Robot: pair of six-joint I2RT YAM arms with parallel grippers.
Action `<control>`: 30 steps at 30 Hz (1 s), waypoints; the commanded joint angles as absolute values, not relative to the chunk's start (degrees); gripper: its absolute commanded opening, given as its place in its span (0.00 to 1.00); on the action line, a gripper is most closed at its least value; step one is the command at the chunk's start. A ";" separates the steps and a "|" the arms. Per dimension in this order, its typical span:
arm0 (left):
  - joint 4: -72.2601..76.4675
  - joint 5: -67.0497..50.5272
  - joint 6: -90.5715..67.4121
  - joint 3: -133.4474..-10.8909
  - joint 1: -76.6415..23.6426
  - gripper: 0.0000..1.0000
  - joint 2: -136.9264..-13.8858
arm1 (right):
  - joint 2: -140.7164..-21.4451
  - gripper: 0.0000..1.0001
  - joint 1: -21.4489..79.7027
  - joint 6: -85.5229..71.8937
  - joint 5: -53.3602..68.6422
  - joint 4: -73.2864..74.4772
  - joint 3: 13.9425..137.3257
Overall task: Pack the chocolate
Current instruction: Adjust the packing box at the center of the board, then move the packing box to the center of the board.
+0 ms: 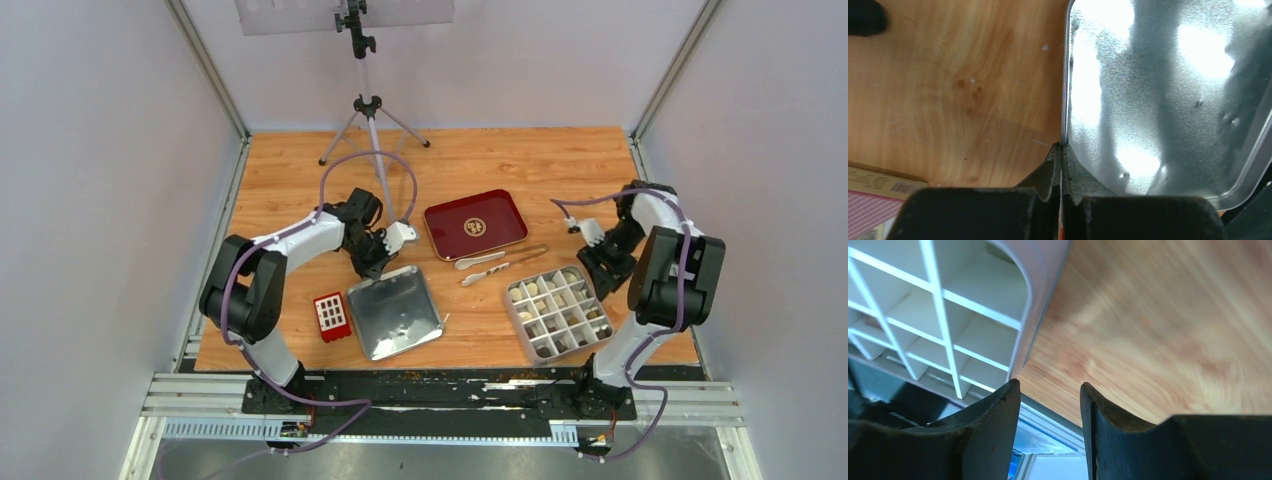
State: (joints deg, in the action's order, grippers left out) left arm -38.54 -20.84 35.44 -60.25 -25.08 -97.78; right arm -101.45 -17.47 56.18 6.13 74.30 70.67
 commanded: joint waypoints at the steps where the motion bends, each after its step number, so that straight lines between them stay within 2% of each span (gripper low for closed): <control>1: -38.06 -25.71 32.70 -65.78 -25.40 0.00 -91.35 | -104.98 0.48 -9.21 53.97 21.20 86.23 76.49; 6: -38.95 -27.79 31.86 -69.52 -25.40 0.00 -87.92 | -109.27 0.50 -2.27 53.95 32.04 90.57 83.51; 10: -40.65 -30.88 33.78 -72.02 -25.40 0.00 -85.83 | -111.79 0.51 -2.00 54.41 35.61 92.10 88.68; 14: -39.93 -33.06 33.53 -73.70 -25.64 0.00 -83.46 | -108.29 0.53 -4.43 56.15 38.09 92.07 93.89; 16: -39.54 -33.99 33.30 -75.00 -26.19 0.00 -82.88 | -104.89 0.67 -5.17 58.56 42.53 91.73 97.85; 18: -37.85 -34.45 32.69 -75.78 -26.90 0.00 -82.11 | -99.65 0.73 -4.71 60.71 49.12 88.24 99.67; 20: -35.09 -34.45 31.60 -76.03 -27.72 0.00 -81.30 | -94.17 0.77 -3.07 56.87 54.32 78.72 98.32; 23: -29.30 -33.75 29.90 -75.53 -29.40 0.00 -80.17 | -88.26 0.93 2.11 48.02 55.09 62.15 95.17; 25: -25.51 -32.12 29.50 -74.43 -30.90 0.00 -79.41 | -87.47 0.98 5.54 44.84 55.65 58.11 94.73; 30: -15.59 -25.11 30.80 -70.77 -36.34 0.00 -77.81 | -90.09 1.00 8.28 35.92 54.10 61.13 101.29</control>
